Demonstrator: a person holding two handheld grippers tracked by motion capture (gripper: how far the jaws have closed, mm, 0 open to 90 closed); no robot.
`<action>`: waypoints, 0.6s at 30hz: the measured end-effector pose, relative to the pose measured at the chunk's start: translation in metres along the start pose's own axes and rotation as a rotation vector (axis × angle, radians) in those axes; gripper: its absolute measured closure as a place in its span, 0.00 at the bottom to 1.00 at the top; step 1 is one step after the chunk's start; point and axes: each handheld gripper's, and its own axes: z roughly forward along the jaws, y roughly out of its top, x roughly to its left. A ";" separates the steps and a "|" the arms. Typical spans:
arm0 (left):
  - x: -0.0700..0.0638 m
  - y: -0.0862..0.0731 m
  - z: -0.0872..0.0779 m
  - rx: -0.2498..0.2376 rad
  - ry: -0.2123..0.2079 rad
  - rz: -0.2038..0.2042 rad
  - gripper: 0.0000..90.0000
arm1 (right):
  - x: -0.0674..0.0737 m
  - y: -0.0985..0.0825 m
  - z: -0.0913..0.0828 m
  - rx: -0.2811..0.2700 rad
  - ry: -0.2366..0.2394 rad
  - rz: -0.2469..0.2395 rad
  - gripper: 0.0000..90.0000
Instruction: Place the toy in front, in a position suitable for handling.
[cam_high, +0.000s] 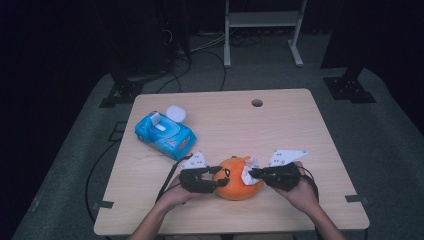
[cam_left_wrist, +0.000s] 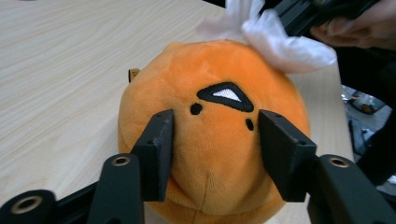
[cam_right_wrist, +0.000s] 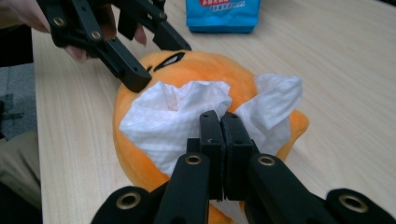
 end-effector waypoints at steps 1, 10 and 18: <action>-0.001 0.002 -0.002 -0.006 -0.003 0.002 0.46 | 0.000 -0.001 0.001 0.009 0.015 0.002 0.98; -0.007 0.002 0.001 -0.001 -0.009 0.043 0.52 | 0.017 -0.005 0.003 0.054 0.084 -0.029 0.98; -0.010 -0.002 0.003 0.008 -0.010 0.084 0.53 | -0.008 -0.016 -0.005 0.043 0.106 0.080 0.98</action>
